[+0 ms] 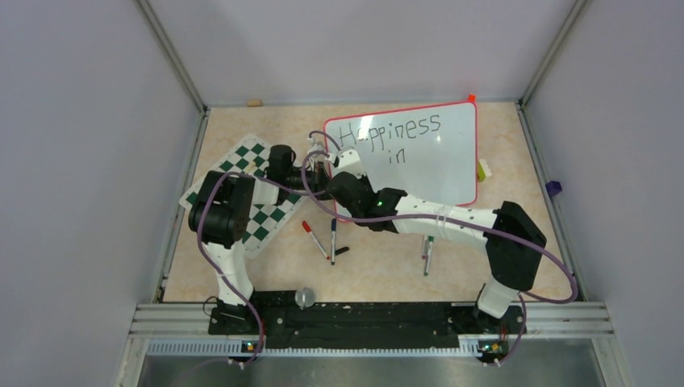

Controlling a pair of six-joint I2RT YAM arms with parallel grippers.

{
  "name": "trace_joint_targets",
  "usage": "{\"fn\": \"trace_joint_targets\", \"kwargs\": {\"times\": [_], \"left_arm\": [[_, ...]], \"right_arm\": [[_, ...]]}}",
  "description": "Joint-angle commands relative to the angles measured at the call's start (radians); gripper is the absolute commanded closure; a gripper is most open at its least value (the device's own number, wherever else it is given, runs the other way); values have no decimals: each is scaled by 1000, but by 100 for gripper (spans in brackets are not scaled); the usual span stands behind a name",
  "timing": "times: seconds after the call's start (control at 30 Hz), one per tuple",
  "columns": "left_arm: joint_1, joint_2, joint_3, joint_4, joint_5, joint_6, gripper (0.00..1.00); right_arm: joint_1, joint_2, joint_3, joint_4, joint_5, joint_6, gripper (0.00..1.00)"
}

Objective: Write a sentence on the whiteboard

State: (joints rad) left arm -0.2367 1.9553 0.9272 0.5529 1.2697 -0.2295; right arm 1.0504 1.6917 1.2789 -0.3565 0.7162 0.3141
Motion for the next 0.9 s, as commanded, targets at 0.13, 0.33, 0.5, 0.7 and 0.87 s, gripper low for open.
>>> {"fn": "trace_joint_targets", "kwargs": {"times": [0.13,0.33,0.5,0.7,0.87], "left_arm": [[-18,34,-30,-22,24,45,100],[-18,37,-28,-21,26,43,100],[-18,36,-28,-18,24,41,100],[-18,37,-30,-16,25,40,100],[-18,36,-29,-16,25,41,100]], "right_arm": [[-5,0,18,46,-59,-10,100],[-5,-19,-18,38,-83,-3,100],[-5,-28,-35,20,-89,-3,100],[-6,-33,-40,-20,-19,7,100],[-7,-39,-49,-49,-22,22,100]]}}
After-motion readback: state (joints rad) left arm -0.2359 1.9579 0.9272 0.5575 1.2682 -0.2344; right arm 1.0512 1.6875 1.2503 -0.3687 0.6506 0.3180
